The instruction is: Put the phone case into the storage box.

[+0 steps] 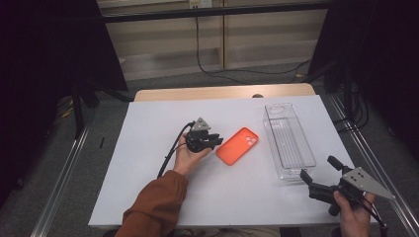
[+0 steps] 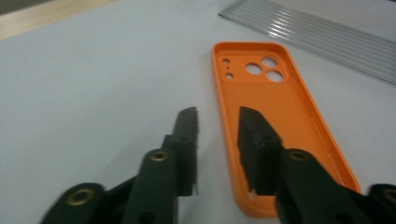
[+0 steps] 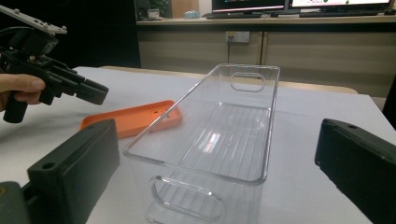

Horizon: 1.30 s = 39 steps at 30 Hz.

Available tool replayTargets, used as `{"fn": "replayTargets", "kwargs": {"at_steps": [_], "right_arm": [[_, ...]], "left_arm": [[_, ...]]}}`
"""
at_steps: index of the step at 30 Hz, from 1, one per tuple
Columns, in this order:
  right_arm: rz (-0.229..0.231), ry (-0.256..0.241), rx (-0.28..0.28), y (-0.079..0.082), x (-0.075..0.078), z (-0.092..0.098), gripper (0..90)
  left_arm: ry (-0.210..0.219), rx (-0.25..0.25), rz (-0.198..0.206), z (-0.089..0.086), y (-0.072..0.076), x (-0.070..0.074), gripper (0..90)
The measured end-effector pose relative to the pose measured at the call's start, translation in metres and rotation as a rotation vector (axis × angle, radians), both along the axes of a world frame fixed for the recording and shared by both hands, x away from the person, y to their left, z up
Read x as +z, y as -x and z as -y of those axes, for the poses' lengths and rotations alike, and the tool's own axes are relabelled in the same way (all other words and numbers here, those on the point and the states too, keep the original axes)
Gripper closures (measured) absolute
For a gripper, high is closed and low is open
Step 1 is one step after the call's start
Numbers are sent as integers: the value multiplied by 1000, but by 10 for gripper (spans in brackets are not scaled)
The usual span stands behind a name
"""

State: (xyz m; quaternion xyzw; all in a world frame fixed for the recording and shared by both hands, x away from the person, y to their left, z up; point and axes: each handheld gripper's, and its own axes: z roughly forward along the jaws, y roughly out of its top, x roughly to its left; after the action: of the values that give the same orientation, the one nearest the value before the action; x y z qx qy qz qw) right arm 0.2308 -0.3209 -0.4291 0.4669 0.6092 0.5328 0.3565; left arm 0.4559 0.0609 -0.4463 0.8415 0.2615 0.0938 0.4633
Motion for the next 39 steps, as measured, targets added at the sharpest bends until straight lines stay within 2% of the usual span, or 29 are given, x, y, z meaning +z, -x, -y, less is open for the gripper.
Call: {"fn": "replayTargets", "kwargs": {"at_steps": [2,7,9,12,13,16,22,26,30,35,39], "right_arm": [[-1,-1,0,0,0,0,0],[-3,-2,0,0,0,0,0],[0,-2,0,0,0,-1,0],[-1,-2,1,0,0,0,0],[0,-4,3,0,0,0,0],[-2,-4,6,0,0,0,0],[-1,-5,6,0,0,-1,0],[-2,-6,6,0,0,-1,0],[-1,-5,7,0,0,-1,0],[-1,-6,8,0,0,-1,0],[-1,-6,6,0,0,0,0]], "left_arm": [[14,2,2,-2,1,2,599],[17,26,5,-2,4,3,340],[32,18,4,-2,4,5,283],[16,29,25,0,6,7,160],[23,30,16,2,6,6,112],[28,12,5,5,7,3,50],[-8,-15,2,14,9,1,61],[-5,-33,-14,24,11,3,58],[-25,-48,-18,35,12,1,58],[-50,-56,-33,45,7,-2,47],[-51,-53,-45,51,3,-7,38]]}}
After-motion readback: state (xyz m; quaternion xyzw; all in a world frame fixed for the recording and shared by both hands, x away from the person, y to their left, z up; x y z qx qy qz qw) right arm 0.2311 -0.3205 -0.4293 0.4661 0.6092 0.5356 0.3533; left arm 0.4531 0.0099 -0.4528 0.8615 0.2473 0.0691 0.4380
